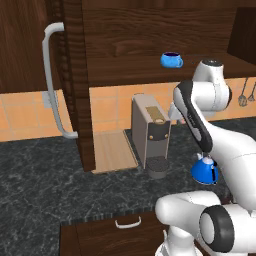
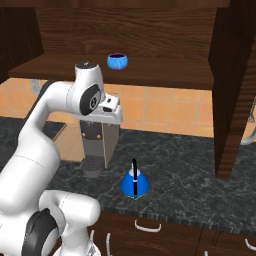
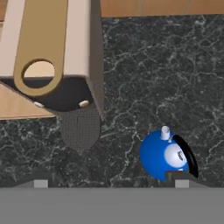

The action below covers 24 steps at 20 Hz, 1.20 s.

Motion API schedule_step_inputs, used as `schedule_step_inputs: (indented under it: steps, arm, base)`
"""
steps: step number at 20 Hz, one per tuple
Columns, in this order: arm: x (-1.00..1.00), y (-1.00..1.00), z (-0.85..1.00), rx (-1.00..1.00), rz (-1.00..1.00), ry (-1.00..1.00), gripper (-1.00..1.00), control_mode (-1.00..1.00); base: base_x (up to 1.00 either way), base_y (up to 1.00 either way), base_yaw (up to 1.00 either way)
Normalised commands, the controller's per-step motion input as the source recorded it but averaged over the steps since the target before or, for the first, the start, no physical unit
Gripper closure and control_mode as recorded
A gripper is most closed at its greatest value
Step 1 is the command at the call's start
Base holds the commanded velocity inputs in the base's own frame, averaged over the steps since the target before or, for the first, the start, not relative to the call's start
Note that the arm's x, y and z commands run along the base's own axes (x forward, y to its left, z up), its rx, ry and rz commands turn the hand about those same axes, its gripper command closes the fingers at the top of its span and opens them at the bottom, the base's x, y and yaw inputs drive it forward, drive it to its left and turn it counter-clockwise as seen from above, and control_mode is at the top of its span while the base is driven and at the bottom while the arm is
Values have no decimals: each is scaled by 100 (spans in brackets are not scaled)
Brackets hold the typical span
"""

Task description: Pick the kettle from the counter and place it on the tray. Then pick the mug from the cabinet and place it on the tray. Then close the cabinet doors.

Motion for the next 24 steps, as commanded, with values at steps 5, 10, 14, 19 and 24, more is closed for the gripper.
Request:
schedule_step_inputs:
  steps: [5,10,14,19,24]
  arm:
    - [-18,-95,-52,0,-3,2,-100,-100]
    - [0,-83,-54,0,7,0,-100,-100]
    - [0,-38,-61,2,9,1,-100,-100]
    - [0,-19,-54,0,9,3,-100,-100]
    - [0,-1,-44,0,7,6,-100,-100]
  base:
    - [0,0,0]
    - [0,0,0]
    - [0,0,0]
    - [0,0,0]
    - [0,0,0]
